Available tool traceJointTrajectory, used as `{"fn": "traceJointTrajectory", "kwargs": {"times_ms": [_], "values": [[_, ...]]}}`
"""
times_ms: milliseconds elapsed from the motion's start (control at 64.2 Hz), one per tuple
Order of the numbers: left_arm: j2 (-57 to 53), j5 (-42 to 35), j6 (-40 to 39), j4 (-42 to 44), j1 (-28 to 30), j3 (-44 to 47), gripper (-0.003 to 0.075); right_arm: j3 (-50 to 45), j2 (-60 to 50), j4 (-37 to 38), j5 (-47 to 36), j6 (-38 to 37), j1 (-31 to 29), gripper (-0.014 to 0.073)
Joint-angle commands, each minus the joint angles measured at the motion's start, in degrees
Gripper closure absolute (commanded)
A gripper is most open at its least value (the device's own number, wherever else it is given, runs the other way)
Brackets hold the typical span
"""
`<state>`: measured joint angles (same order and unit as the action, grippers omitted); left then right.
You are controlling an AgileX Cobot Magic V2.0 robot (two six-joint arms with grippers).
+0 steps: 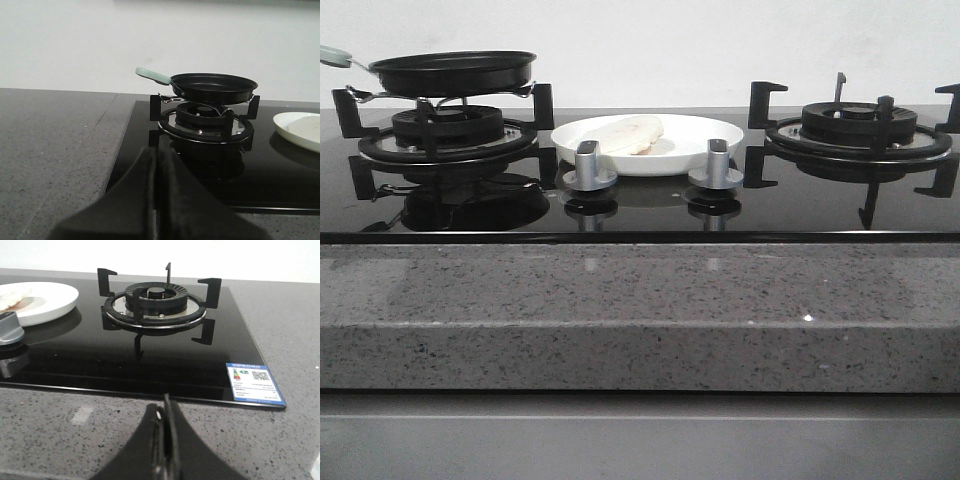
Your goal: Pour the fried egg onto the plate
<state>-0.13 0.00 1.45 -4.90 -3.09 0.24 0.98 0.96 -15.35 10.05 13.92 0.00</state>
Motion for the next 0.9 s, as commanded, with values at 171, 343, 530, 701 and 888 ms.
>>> {"fn": "traceJointTrajectory", "kwargs": {"times_ms": [171, 343, 530, 701, 888], "values": [[-1.0, -4.5, -0.2, -0.1, 0.2, 0.4, 0.0741, -2.2, -2.6, 0.3, -9.4, 0.5, -0.4, 0.0662], [-1.0, -4.5, -0.2, -0.1, 0.2, 0.4, 0.0741, -2.2, -2.5, 0.3, -9.2, 0.5, -0.4, 0.0662], [-1.0, -4.5, -0.2, -0.1, 0.2, 0.4, 0.0741, -2.2, -2.5, 0.6, -9.7, 0.4, -0.4, 0.0662], [-1.0, -4.5, -0.2, -0.1, 0.2, 0.4, 0.0741, -2.2, -2.5, 8.5, -10.0, -8.5, -0.4, 0.0662], [-1.0, -4.5, -0.2, -0.1, 0.2, 0.4, 0.0741, -2.2, -2.5, 14.6, -11.1, -16.1, -0.4, 0.0662]]}}
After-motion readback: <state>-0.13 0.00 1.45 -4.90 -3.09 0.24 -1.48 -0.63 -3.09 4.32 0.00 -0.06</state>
